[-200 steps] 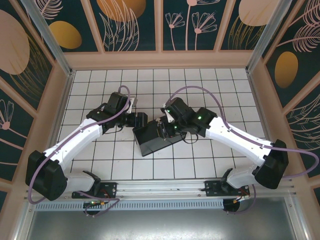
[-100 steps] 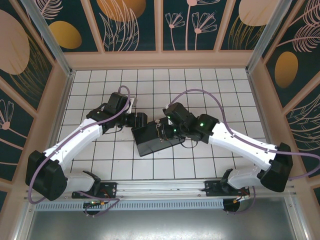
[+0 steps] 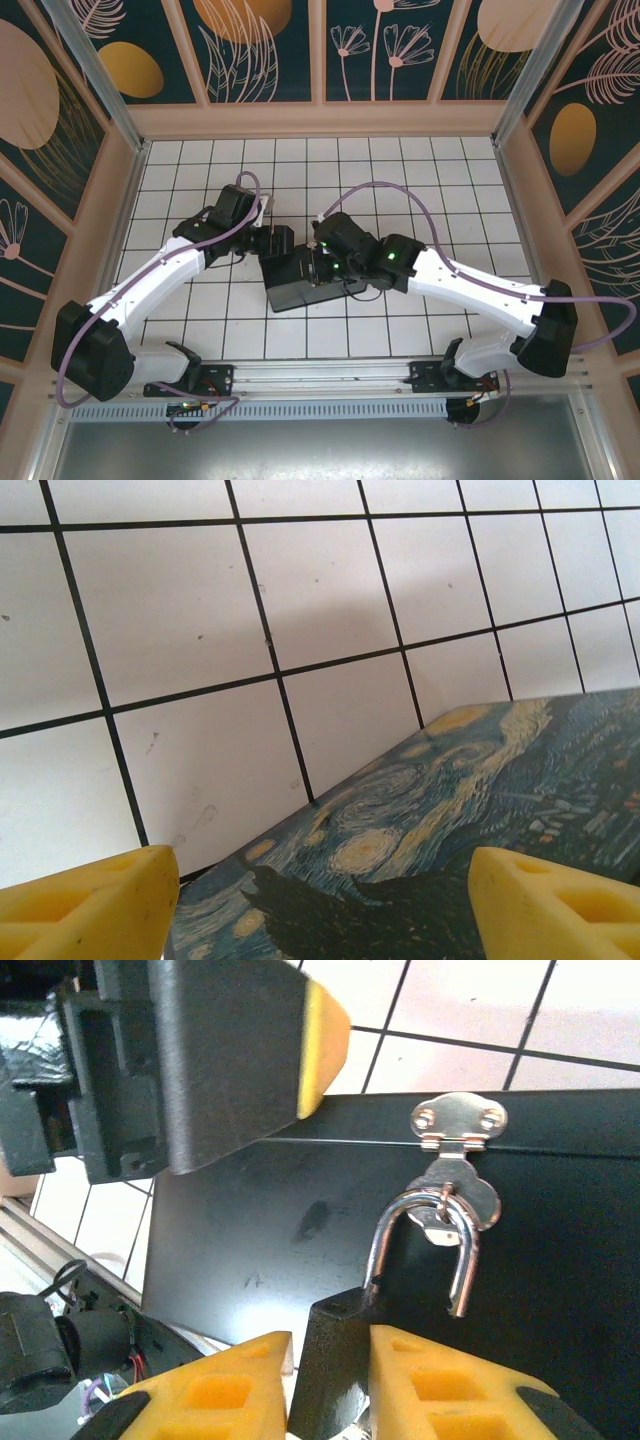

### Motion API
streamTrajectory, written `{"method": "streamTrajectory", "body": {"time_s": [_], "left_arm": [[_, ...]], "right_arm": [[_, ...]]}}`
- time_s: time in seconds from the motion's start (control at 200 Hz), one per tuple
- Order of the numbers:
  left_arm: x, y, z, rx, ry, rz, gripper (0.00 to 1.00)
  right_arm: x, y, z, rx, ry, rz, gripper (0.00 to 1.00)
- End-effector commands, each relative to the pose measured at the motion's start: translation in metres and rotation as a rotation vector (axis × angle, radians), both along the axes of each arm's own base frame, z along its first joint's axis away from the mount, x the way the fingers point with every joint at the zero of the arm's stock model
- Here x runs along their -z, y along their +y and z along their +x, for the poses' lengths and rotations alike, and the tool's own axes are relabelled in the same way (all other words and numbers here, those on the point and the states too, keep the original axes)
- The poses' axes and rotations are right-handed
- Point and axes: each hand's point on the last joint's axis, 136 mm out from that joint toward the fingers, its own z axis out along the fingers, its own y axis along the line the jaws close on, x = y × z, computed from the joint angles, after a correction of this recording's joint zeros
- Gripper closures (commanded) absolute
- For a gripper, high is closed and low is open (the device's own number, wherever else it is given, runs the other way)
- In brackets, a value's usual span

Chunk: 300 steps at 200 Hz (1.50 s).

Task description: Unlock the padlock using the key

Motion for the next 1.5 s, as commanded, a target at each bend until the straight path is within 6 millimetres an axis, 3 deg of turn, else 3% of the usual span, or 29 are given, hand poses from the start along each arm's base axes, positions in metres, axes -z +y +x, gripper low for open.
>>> {"method": "streamTrajectory", "body": {"time_s": [0.0, 0.255, 0.275, 0.435, 0.556, 0.651, 0.681, 0.891, 1.116, 1.281, 1.496], "left_arm": [[0.015, 0.001, -0.016, 0.040, 0.055, 0.031, 0.23], [0.012, 0.000, -0.016, 0.042, 0.047, 0.020, 0.23], [0.020, 0.002, -0.020, 0.041, 0.067, 0.030, 0.23], [0.020, 0.002, -0.021, 0.039, 0.066, 0.026, 0.23], [0.018, 0.006, -0.019, 0.026, 0.052, 0.044, 0.22], [0.019, 0.008, -0.015, 0.021, 0.046, 0.061, 0.20], [0.006, 0.004, -0.009, 0.023, 0.017, 0.045, 0.20], [-0.025, 0.001, 0.004, 0.037, -0.046, 0.046, 0.18], [-0.042, 0.015, -0.010, 0.028, -0.054, 0.073, 0.17], [-0.028, 0.029, -0.027, 0.003, -0.020, 0.104, 0.18], [-0.027, 0.028, -0.023, -0.005, -0.028, 0.107, 0.18]], "right_arm": [[-0.015, 0.030, -0.003, -0.038, -0.039, 0.029, 0.72], [-0.024, 0.049, -0.007, -0.087, -0.075, -0.034, 0.63], [-0.025, 0.050, -0.007, -0.090, -0.079, -0.039, 0.62], [-0.027, 0.055, -0.007, -0.100, -0.081, -0.043, 0.60], [-0.032, 0.041, 0.000, -0.045, -0.066, -0.013, 0.61], [-0.022, 0.021, 0.005, 0.012, -0.011, 0.024, 0.61], [-0.017, 0.016, 0.006, 0.027, 0.003, 0.038, 0.61], [0.005, -0.007, 0.022, 0.111, 0.010, 0.077, 0.60], [-0.001, -0.004, 0.019, 0.064, 0.027, 0.123, 0.65], [0.012, 0.001, 0.015, 0.019, -0.013, -0.052, 0.66], [0.019, -0.006, 0.017, 0.017, -0.033, -0.170, 0.71]]}}
